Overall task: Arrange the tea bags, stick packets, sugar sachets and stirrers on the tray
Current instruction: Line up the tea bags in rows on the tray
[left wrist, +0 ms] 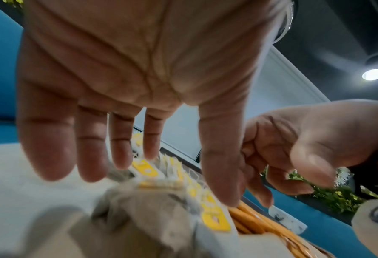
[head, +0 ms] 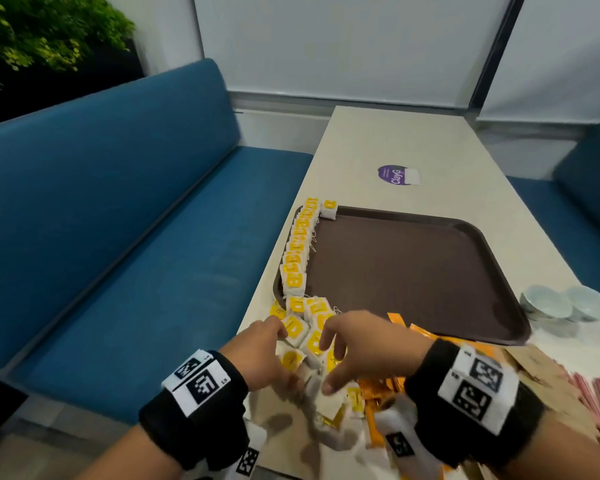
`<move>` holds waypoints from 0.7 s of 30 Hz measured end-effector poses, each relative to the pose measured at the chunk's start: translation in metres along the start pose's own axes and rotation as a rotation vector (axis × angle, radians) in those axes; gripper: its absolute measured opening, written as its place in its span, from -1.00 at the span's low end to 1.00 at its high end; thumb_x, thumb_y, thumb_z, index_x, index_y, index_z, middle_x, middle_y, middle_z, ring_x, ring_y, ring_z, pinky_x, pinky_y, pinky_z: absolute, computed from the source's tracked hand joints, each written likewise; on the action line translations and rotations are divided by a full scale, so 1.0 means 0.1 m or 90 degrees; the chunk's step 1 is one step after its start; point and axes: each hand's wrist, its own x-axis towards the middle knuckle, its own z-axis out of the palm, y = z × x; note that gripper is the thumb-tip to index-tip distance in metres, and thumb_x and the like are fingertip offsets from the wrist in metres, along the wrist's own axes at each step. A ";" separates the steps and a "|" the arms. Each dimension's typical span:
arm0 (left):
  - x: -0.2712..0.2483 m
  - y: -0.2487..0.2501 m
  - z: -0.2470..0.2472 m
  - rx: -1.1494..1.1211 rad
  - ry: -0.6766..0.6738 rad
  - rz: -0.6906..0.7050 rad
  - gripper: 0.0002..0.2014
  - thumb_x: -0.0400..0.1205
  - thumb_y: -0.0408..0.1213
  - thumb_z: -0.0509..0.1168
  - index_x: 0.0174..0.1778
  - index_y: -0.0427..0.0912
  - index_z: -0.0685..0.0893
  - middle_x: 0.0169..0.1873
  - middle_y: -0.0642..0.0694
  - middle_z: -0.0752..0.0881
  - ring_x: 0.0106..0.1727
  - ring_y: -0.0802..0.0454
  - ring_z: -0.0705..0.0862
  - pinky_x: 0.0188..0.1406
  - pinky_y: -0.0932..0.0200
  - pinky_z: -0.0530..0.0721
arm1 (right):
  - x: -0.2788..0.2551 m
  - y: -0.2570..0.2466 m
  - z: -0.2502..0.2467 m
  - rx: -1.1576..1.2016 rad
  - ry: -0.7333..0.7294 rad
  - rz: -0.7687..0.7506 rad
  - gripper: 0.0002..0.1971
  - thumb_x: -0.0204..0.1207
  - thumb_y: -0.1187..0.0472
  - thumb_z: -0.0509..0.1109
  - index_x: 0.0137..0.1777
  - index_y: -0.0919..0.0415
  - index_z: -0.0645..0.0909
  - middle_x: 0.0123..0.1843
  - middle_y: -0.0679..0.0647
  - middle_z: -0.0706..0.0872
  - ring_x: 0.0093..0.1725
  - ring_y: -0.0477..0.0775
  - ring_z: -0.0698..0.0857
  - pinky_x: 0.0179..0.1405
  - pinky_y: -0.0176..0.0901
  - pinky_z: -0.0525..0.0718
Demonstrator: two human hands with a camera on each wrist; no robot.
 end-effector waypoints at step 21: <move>0.08 0.00 0.36 0.047 0.014 0.093 -0.56 0.49 -0.21 0.39 0.26 -0.08 0.44 0.15 -0.12 0.67 0.14 -0.07 0.64 -0.06 0.21 0.49 | 0.01 -0.14 0.72 -0.163 0.141 -0.004 -0.67 0.59 0.21 0.31 0.34 0.13 0.43 0.21 0.19 0.51 0.10 0.25 0.62 -0.14 -0.05 0.53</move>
